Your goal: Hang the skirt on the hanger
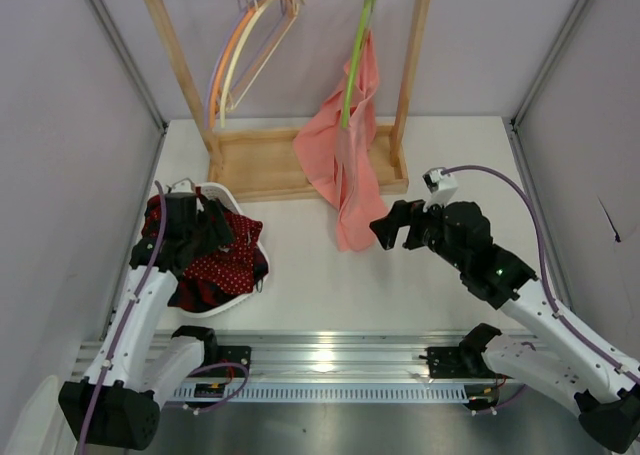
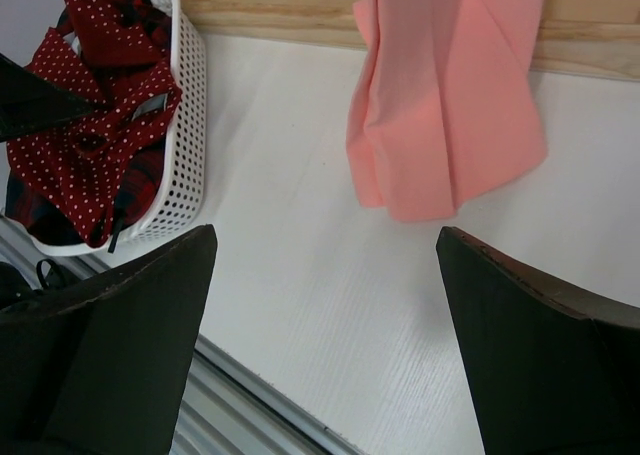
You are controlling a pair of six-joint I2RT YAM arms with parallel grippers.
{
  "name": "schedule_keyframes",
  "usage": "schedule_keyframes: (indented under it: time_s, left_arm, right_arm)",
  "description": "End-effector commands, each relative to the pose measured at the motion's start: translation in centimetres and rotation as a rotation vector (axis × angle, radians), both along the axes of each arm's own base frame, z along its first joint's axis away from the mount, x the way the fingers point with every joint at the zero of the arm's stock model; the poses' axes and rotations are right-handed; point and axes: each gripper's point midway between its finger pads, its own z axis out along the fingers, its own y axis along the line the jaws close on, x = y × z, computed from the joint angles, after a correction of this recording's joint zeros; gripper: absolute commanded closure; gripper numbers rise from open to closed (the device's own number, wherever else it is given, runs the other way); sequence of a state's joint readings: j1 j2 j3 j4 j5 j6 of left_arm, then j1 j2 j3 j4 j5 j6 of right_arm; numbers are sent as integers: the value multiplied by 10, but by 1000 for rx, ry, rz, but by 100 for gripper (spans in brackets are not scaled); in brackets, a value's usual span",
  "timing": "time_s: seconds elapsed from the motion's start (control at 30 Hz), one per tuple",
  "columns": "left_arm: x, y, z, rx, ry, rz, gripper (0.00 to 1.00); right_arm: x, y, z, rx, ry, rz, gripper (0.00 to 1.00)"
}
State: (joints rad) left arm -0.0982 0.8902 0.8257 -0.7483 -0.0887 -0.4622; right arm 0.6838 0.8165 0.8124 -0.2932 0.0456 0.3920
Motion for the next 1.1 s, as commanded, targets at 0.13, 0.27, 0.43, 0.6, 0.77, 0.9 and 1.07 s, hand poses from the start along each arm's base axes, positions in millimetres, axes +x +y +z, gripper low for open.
schedule_keyframes:
  time_s: [0.13,0.27,0.43,0.6,0.77,0.9,1.07]
  left_arm:
    - [5,-6,-10,-2,-29,-39,27]
    - [4,-6,-25,0,14,-32,27]
    - [11,-4,-22,7,-29,-19,37]
    - [20,-13,-19,-26,-55,-51,78]
    - [25,-26,16,-67,-133,-124,100]
    - [18,-42,67,-63,-232,-205,100]
    - [2,-84,151,-86,-382,-352,100]
  right_arm:
    - [8,-7,17,21,-50,-63,1]
    - [12,-5,17,11,-50,-64,1]
    - [16,-1,16,14,-40,-65,1]
    - [18,-1,20,15,-47,-68,1]
    - [21,-3,21,12,-37,-93,0]
    - [23,0,21,29,-18,-102,1]
    - [31,-10,21,44,17,-195,1]
